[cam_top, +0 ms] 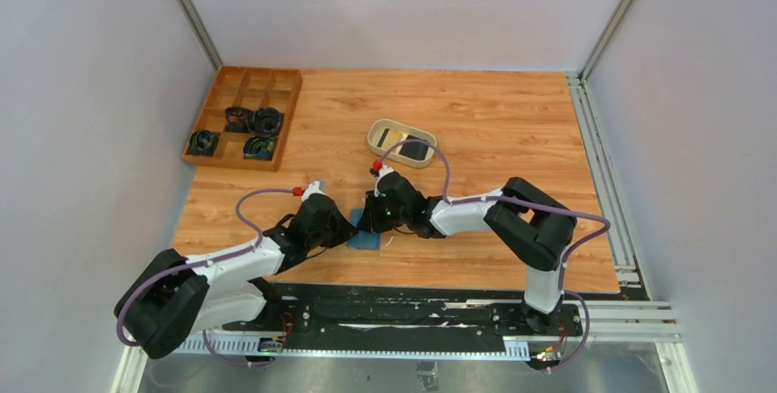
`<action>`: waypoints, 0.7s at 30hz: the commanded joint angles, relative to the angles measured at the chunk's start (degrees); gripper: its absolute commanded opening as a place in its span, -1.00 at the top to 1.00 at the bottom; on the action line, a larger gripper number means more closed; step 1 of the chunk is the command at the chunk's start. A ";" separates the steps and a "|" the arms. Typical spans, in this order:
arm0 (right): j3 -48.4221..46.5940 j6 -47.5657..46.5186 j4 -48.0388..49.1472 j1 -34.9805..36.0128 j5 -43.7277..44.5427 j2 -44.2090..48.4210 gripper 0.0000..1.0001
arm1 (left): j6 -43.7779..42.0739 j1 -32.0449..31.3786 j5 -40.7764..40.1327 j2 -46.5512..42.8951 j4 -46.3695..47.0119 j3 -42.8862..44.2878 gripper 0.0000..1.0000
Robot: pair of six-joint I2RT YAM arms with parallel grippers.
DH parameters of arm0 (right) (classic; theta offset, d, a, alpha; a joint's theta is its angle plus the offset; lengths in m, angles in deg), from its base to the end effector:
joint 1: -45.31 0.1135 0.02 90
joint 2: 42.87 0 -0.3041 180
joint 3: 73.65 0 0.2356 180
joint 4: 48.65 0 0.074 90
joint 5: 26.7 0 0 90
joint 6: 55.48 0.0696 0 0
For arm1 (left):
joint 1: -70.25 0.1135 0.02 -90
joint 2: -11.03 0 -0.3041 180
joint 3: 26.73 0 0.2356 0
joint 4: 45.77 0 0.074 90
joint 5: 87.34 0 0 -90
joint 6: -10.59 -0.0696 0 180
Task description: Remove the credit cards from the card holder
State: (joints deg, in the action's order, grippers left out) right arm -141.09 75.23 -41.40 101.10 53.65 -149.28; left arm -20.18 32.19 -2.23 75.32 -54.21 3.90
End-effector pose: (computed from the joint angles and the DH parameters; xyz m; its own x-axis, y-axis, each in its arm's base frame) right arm 0.2211 0.3460 0.1821 -0.8081 -0.0450 -0.5873 -0.4860 0.6144 0.6216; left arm 0.1537 -0.1128 0.1608 -0.7550 -0.4961 -0.4287 -0.1648 0.7764 -0.6083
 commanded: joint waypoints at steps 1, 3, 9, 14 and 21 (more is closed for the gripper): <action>2.81 -2.98 -3.15 -0.07 -2.88 -2.95 0.67 | -0.66 -0.43 -2.19 2.48 -6.04 -0.78 1.00; 1.68 -4.82 -3.47 -0.06 -3.54 -0.91 0.51 | -0.75 -0.43 -2.26 2.79 -6.04 -0.60 1.00; -4.62 -9.48 -12.44 -0.07 -2.14 6.85 0.37 | -0.77 -0.43 -2.40 3.50 -7.45 -0.15 1.00; -5.61 -12.56 -18.39 -0.08 0.16 13.47 0.17 | -0.80 -0.43 -2.47 3.55 -7.34 -0.04 1.00; 3.68 -10.80 -16.79 -1.42 4.34 21.33 -0.20 | -0.95 -0.43 -2.41 3.99 -6.97 0.03 1.00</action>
State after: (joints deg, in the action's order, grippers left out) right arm -142.93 64.26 -55.48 100.66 54.46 -129.37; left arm -20.21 32.17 -2.27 76.90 -55.04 5.28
